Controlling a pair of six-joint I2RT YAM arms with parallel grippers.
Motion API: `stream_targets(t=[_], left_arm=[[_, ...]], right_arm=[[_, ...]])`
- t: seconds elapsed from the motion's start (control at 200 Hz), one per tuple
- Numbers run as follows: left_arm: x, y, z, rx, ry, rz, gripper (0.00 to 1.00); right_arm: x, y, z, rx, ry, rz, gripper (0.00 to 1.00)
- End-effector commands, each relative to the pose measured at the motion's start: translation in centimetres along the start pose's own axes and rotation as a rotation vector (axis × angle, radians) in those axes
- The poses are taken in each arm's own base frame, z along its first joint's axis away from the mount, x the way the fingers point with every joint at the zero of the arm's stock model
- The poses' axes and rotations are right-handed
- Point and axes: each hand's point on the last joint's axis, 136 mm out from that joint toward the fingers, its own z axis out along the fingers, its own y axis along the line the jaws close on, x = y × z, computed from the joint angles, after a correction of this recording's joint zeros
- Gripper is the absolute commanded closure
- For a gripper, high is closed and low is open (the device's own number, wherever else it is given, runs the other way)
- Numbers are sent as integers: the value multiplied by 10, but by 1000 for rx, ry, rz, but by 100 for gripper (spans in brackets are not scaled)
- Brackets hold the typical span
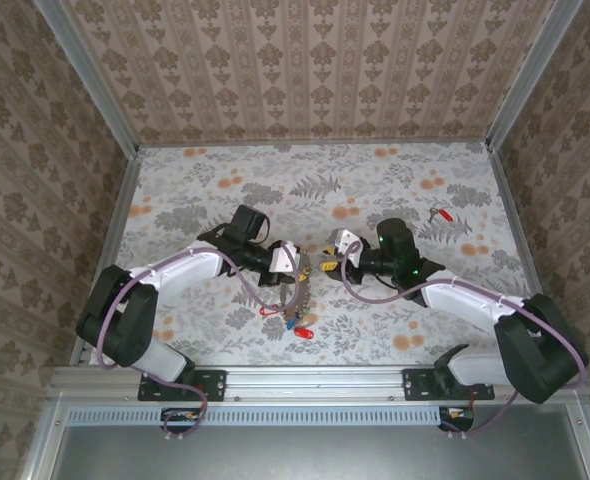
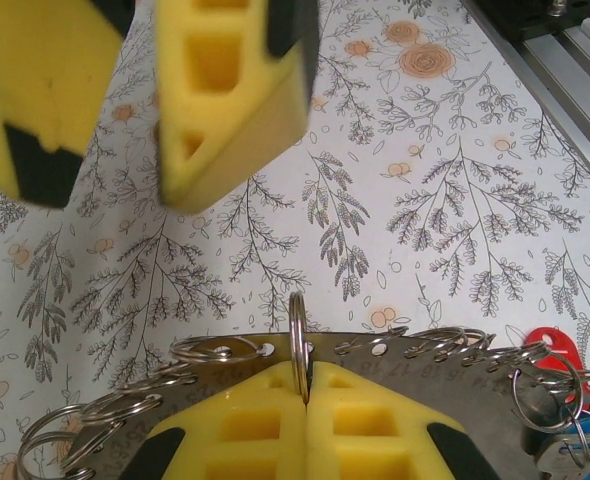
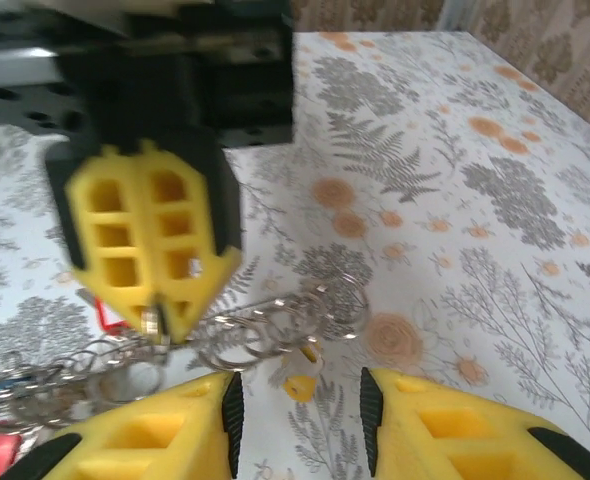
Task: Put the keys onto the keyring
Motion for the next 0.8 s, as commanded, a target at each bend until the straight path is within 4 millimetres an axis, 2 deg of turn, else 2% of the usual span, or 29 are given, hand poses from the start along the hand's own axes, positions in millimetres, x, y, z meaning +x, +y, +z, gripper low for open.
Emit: stream_targets(t=[0.0,0.065,0.165,0.23,0.555,0.795], left_arm=[[-3,0,3,25,-19,11,100],[-4,0,3,28,-22,7,100],[-6,1,2,28,-26,9,100],[-7,1,2,31,-33,10,100],[-15,3,2,37,-54,11,100],[-16,4,1,46,-42,10,100]], right_arm=[[2,37,-3,-117,16,-65,63],[-3,45,2,-116,25,-115,65],[-9,37,5,-59,-1,-135,68],[-7,31,8,-32,2,-144,68],[11,30,20,-38,56,-121,65],[10,26,28,-43,58,-120,78]])
